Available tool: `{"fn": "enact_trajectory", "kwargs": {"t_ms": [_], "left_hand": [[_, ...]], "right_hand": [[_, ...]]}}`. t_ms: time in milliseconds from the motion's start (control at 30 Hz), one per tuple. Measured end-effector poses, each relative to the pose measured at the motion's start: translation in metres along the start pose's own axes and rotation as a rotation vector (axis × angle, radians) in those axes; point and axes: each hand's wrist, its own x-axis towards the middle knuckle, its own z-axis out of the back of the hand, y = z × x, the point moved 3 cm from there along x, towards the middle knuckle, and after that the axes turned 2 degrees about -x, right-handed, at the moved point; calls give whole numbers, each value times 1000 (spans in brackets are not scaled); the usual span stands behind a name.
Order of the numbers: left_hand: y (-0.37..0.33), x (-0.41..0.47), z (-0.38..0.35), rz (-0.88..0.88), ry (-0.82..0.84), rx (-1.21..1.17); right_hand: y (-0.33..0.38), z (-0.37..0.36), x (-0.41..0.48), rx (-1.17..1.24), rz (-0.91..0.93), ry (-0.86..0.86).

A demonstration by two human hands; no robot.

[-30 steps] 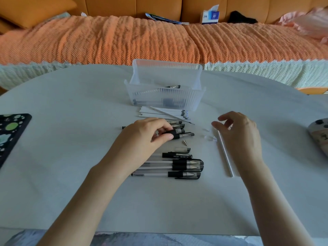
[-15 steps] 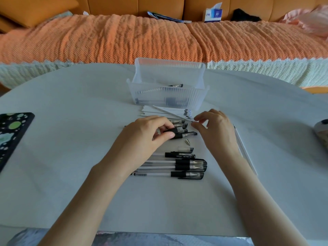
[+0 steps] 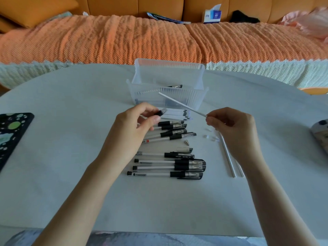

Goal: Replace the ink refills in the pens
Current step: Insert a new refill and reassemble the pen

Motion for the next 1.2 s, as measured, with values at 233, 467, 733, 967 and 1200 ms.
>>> {"fn": "enact_trajectory", "kwargs": {"t_ms": [233, 467, 733, 967, 1200], "left_hand": [[2, 1, 9, 2, -93, -36], [1, 1, 12, -14, -100, -27], [0, 0, 13, -27, -111, -1], [0, -1, 15, -45, -118, 39], [1, 0, 23, -145, -87, 306]], "right_hand": [[0, 3, -4, -8, 6, 51], [0, 2, -3, -21, 3, 60], [0, 2, -3, -52, 2, 70], [0, 4, -4, -87, 1, 74], [1, 5, -3, -202, 92, 87]]}}
